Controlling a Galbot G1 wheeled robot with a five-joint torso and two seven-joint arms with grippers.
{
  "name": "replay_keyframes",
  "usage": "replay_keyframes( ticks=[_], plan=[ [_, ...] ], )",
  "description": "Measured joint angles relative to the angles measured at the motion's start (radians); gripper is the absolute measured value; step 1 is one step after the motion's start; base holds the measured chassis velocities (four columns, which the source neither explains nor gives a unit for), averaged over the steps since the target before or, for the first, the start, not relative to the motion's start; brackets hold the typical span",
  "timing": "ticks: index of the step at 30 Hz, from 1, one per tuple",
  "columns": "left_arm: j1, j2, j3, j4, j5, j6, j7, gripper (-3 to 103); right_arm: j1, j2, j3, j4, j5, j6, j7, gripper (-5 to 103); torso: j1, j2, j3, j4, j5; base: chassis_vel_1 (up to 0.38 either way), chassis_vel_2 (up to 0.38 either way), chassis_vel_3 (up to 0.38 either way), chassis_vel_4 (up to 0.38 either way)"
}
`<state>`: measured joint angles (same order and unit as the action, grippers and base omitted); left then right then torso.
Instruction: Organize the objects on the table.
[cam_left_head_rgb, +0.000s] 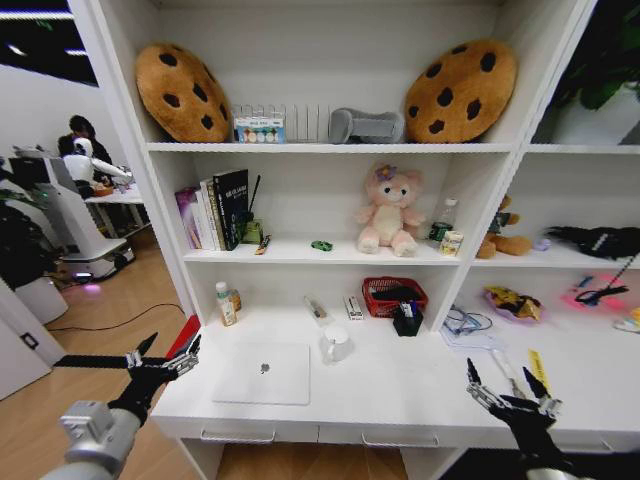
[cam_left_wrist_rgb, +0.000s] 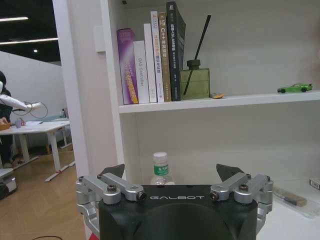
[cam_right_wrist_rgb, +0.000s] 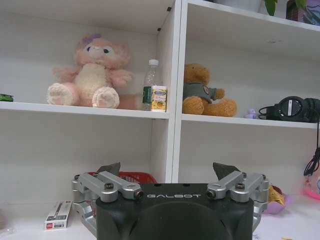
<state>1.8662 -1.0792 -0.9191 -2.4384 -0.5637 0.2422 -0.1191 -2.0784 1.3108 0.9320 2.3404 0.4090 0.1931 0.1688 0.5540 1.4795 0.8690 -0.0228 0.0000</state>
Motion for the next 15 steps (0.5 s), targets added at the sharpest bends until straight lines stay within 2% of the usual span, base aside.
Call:
replay_keyframes(
  ticks=[7, 10, 13, 14, 15],
  plan=[
    [0.0, 0.0, 0.0, 0.0, 0.0, 0.0, 0.0, 100, 0.0, 0.0, 0.0, 0.0, 0.0, 0.0, 0.0, 100, 0.0, 0.0, 0.0, 0.0, 0.0004, 0.115, -0.112, -0.136, 0.118],
    [0.0, 0.0, 0.0, 0.0, 0.0, 0.0, 0.0, 100, 0.0, 0.0, 0.0, 0.0, 0.0, 0.0, 0.0, 100, -0.001, 0.0, 0.0, 0.0001, -0.0005, 0.198, -0.207, -0.205, 0.221],
    [0.0, 0.0, 0.0, 0.0, 0.0, 0.0, 0.0, 100, 0.0, 0.0, 0.0, 0.0, 0.0, 0.0, 0.0, 100, -0.001, 0.0, 0.0, 0.0, 0.0007, 0.25, -0.236, -0.245, 0.239],
    [0.0, 0.0, 0.0, 0.0, 0.0, 0.0, 0.0, 100, 0.0, 0.0, 0.0, 0.0, 0.0, 0.0, 0.0, 100, -0.001, 0.0, 0.0, 0.0001, -0.0007, 0.253, -0.264, -0.271, 0.241],
    [0.0, 0.0, 0.0, 0.0, 0.0, 0.0, 0.0, 100, 0.0, 0.0, 0.0, 0.0, 0.0, 0.0, 0.0, 100, -0.001, 0.0, 0.0, -0.0002, 0.0003, 0.279, -0.264, -0.267, 0.298]
  ],
)
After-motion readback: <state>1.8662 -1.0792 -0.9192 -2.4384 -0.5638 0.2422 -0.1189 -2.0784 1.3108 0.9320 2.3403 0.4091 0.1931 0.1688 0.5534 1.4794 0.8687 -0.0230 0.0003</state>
